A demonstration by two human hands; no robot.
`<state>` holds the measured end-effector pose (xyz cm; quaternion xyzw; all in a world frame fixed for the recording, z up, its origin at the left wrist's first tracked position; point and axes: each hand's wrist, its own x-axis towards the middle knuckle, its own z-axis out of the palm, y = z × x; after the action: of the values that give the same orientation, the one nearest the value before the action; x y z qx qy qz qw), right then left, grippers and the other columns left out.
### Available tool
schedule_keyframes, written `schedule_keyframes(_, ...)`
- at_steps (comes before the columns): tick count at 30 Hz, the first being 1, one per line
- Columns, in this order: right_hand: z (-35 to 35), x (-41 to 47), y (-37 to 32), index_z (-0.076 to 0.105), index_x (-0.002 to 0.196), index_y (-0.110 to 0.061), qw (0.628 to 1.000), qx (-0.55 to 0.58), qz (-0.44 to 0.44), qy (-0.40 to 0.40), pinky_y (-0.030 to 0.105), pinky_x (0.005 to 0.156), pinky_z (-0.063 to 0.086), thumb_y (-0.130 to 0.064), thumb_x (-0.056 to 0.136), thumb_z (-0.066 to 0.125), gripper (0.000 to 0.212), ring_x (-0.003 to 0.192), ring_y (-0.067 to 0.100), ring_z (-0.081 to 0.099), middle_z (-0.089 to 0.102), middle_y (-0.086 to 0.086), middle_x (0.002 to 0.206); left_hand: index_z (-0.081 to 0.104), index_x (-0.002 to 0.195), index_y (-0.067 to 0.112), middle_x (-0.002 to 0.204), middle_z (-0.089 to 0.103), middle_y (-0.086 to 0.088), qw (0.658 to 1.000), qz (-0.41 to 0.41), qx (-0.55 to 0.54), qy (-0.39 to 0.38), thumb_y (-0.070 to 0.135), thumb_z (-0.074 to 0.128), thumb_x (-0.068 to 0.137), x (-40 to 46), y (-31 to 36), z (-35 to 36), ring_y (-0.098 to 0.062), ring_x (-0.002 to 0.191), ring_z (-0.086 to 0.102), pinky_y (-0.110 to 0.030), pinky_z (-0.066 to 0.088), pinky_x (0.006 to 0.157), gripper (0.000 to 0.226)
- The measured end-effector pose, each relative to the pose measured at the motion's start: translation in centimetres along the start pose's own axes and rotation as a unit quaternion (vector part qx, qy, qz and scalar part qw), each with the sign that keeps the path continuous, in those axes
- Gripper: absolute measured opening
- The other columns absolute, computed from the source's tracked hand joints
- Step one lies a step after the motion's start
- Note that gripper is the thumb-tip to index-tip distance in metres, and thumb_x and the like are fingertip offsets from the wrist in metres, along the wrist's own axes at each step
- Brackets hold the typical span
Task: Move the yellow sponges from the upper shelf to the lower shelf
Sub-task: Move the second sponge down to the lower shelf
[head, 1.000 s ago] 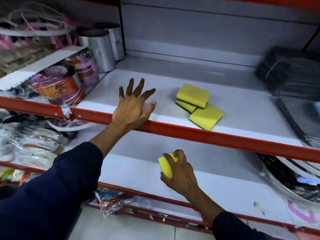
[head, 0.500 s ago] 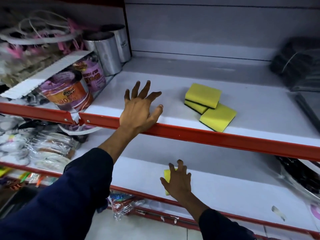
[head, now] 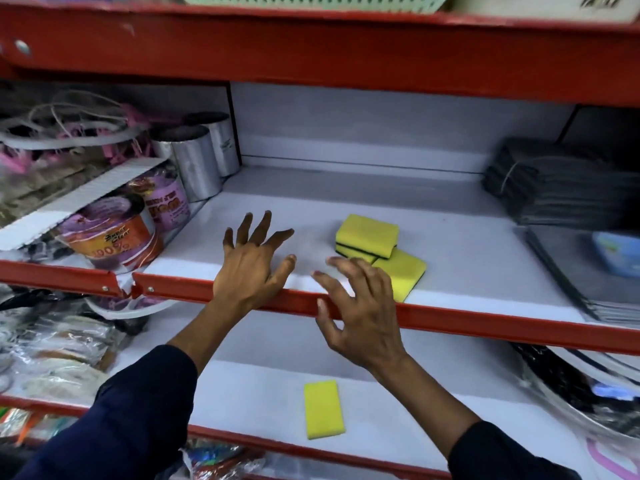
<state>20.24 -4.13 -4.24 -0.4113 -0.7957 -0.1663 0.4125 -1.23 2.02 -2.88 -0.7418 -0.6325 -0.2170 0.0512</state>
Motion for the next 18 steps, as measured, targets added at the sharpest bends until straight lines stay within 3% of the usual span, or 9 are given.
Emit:
schedule_keyframes(2,-0.5,2.2,1.1,0.052,0.135,-0.029,0.998,-0.023,0.031,-0.051,0.049,0.115,0.028,-0.040,0.087,0.059,0.050,0.145,0.027,0.030,0.040,0.004,0.154,0.035,0.146,0.043,0.167,0.013,-0.002,1.000,0.000,0.000,-0.002,0.066,0.020,0.087,0.0,0.0,0.0,-0.029,0.155,0.004,-0.065,0.010,0.121,0.065)
schedule_keyframes(5,0.0,4.9,3.7,0.029,0.148,-0.039,0.987,-0.066,0.064,-0.131,0.061,0.121,0.008,-0.058,0.091,0.045,0.062,0.153,0.024,-0.004,0.007,-0.001,0.166,0.033,0.147,0.044,0.168,0.011,-0.001,1.000,-0.003,0.001,-0.005,0.065,0.020,0.086,0.0,0.1,-0.1,-0.028,0.155,0.002,-0.064,0.010,0.121,0.066)
schedule_keyframes(11,2.1,8.6,8.9,0.004,0.149,-0.049,0.948,-0.095,0.074,-0.293,0.068,0.118,-0.005,-0.068,0.092,0.037,0.069,0.148,0.036,-0.024,-0.012,0.006,0.165,0.033,0.147,0.044,0.167,0.011,0.002,1.000,-0.009,-0.010,-0.008,0.065,0.020,0.084,0.2,-0.1,-0.3,-0.025,0.155,0.000,-0.062,0.007,0.123,0.067)
schedule_keyframes(15,2.2,9.2,10.5,0.007,0.148,-0.052,0.920,-0.073,0.074,-0.377,0.065,0.119,-0.007,-0.060,0.096,0.039,0.061,0.150,0.036,-0.017,-0.005,0.006,0.166,0.033,0.146,0.044,0.168,0.010,0.003,1.000,-0.009,-0.015,-0.010,0.065,0.019,0.084,0.2,0.0,-0.3,-0.023,0.155,-0.001,-0.060,0.005,0.123,0.067)
schedule_keyframes(18,1.9,9.3,10.8,0.012,0.147,-0.053,0.912,-0.046,0.082,-0.399,0.054,0.119,0.014,-0.052,0.097,0.041,0.058,0.149,0.033,0.012,0.011,0.004,0.164,0.034,0.146,0.043,0.167,0.011,0.003,1.000,-0.008,-0.021,-0.009,0.065,0.021,0.084,0.2,-0.1,-0.3,-0.024,0.155,0.000,-0.059,0.005,0.123,0.067)
